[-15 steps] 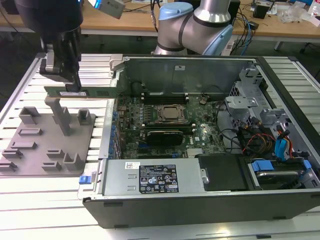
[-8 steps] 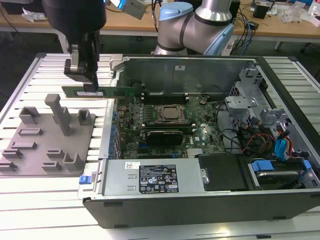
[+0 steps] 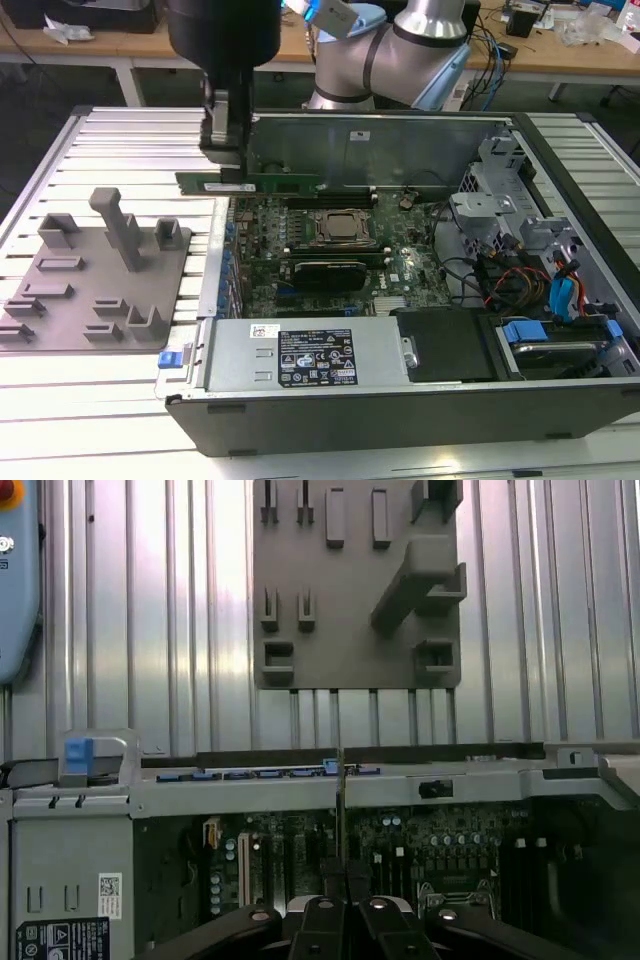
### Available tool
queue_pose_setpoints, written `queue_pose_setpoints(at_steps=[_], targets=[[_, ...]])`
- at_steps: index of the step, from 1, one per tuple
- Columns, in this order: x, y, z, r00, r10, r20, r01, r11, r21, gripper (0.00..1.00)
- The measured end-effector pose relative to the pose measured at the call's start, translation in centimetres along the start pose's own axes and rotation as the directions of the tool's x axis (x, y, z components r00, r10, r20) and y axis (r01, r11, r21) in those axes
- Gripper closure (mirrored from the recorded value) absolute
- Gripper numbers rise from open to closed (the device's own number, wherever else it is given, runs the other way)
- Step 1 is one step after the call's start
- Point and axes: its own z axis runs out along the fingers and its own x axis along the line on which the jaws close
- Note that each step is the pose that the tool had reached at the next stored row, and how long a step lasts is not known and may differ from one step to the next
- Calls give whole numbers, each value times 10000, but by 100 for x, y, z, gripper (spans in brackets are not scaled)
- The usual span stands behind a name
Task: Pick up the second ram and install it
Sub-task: 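Pick up the second ram and move it above second insertion slot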
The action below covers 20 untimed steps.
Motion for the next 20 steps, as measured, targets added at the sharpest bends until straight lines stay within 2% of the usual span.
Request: queue_pose_setpoints(at_steps=[1, 3, 7, 13, 15, 17, 20], targets=[[-3, -87, -5, 10000, 7, 0, -7, 10000, 0, 91], [-6, -163, -9, 10000, 9, 1, -9, 10000, 0, 91], [-15, -427, -24, 10000, 30, 2, -30, 10000, 0, 91], [-26, -726, -39, 10000, 50, 3, -50, 10000, 2, 91], [-29, -804, -8, 10000, 55, 4, -55, 10000, 1, 91], [-32, -827, 23, 10000, 58, 3, -58, 10000, -2, 91], [-54, -861, 128, 10000, 62, 3, -62, 10000, -5, 91]])
